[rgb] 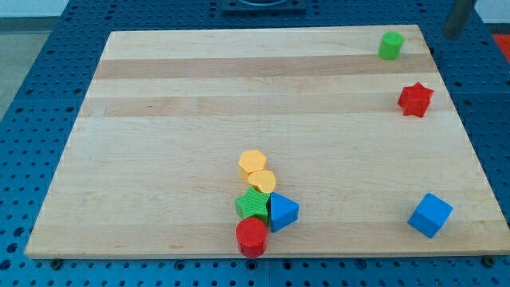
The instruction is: Slide the green circle closer to the heart
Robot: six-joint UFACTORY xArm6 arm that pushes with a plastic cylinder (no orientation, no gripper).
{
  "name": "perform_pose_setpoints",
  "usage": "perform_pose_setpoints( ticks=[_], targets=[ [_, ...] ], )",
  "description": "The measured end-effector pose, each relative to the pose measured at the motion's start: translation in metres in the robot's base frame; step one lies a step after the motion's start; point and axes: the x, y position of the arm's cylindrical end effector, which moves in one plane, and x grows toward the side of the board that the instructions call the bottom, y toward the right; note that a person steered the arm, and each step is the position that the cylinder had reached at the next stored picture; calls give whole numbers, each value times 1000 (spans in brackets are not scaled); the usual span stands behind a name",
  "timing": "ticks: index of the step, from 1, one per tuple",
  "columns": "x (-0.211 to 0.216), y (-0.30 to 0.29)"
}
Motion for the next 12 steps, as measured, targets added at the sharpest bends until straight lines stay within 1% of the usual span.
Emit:
perform_pose_setpoints(
  ticks=[2,3,5,6,8,11,12],
  targets=[
    [1,-13],
    [1,-58],
    [2,-68],
    [13,-84],
    [56,-151],
    [146,-266],
    [159,-269]
  ],
)
